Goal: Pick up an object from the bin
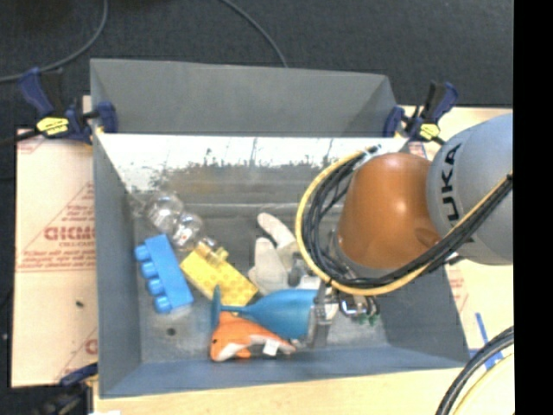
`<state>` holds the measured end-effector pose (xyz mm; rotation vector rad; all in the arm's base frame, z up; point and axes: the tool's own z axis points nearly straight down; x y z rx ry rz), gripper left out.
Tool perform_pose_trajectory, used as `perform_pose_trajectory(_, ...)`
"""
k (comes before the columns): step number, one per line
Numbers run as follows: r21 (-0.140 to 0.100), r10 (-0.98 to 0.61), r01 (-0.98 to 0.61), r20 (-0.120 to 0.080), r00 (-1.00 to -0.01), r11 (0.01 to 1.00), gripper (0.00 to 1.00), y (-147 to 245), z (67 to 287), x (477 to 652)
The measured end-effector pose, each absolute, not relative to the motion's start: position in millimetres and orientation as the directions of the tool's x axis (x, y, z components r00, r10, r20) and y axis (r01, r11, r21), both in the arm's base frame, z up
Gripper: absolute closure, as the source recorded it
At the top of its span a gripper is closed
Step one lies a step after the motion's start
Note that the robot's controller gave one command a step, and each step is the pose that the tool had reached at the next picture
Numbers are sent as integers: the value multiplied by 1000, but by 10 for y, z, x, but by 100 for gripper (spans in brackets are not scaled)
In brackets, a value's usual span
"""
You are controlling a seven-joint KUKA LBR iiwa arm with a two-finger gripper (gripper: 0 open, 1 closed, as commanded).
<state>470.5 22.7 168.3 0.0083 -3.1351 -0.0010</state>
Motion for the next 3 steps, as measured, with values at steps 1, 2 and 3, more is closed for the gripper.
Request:
perform_pose_trajectory(1, 1, -5, -5, -2, -1000, 1000, 0, 228, 1725, 4723)
perform_pose_trajectory(2, 2, 50, 50, -1, -999, 999, 0, 449, 890, 4926)
perform_pose_trajectory(3, 2, 16, 16, -6, -1000, 1000, 100, 439, 717, 4842)
